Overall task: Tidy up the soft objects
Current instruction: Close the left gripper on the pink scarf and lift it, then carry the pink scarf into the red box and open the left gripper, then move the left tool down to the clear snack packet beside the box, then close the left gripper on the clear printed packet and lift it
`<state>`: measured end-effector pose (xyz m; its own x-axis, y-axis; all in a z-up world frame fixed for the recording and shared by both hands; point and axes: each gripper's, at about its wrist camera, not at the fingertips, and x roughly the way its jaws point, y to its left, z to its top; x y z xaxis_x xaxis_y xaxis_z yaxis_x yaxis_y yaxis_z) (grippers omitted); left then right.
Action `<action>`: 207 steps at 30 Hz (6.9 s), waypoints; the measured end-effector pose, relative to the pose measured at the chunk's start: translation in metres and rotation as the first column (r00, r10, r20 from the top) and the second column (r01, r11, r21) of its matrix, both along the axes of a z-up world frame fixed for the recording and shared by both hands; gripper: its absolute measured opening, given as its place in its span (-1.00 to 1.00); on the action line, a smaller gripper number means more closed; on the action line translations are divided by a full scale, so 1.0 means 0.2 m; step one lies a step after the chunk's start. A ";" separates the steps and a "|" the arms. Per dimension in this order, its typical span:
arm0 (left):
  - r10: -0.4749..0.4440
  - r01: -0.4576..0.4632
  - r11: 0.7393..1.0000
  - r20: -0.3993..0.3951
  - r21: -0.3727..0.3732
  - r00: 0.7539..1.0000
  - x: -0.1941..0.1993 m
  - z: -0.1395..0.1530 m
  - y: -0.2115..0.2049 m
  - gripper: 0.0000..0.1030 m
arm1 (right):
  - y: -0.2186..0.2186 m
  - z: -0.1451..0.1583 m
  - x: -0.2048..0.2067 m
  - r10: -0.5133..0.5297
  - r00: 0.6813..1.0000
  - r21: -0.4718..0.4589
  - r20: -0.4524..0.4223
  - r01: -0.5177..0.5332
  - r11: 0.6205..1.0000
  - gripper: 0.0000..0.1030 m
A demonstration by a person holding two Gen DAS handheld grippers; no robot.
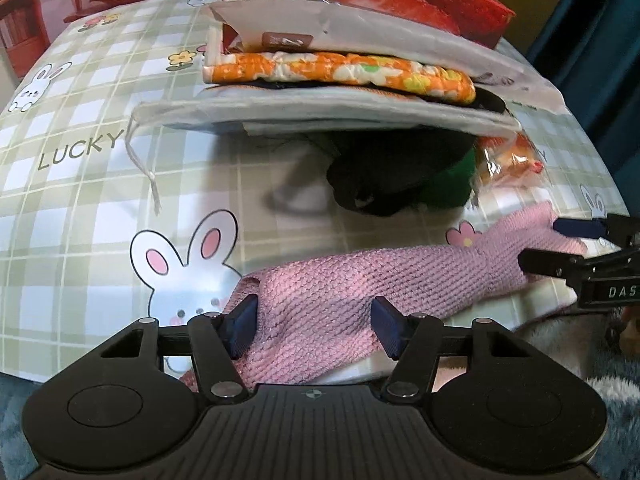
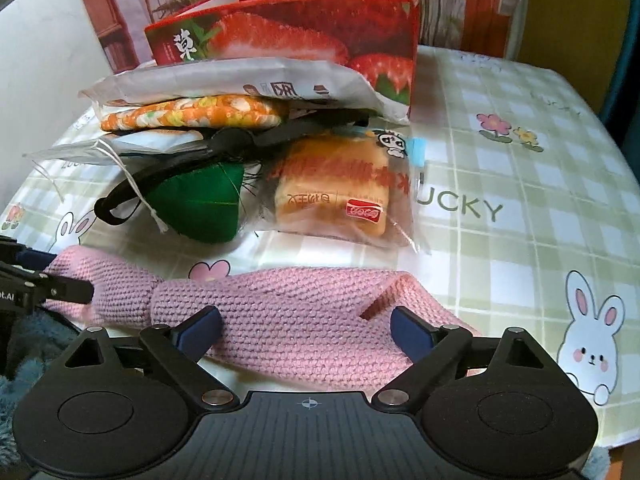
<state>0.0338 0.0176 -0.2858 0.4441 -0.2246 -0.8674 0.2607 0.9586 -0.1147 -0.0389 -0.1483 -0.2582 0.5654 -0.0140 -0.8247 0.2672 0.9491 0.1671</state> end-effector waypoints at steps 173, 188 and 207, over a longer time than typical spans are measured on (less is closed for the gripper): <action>0.069 -0.036 0.979 0.163 -0.200 0.984 0.67 0.45 0.07 0.31 | -0.31 0.27 0.65 -0.051 0.970 -0.023 0.236 0.058 0.998 0.99; 0.051 -0.043 0.966 0.026 -0.257 0.998 0.76 0.25 0.09 0.26 | -0.29 0.06 0.66 -0.044 0.993 0.097 0.108 0.033 0.995 0.99; -0.115 0.120 0.971 0.032 -0.207 0.993 0.86 0.28 0.04 -0.08 | -0.45 0.03 0.76 0.049 0.999 0.238 0.022 -0.053 0.970 0.99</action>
<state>0.2063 0.0247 -0.2298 0.4203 -0.4512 -0.7873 0.3742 0.8766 -0.3026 0.1122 -0.2389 -0.2531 0.5730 0.2111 -0.7919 0.2153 0.8936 0.3940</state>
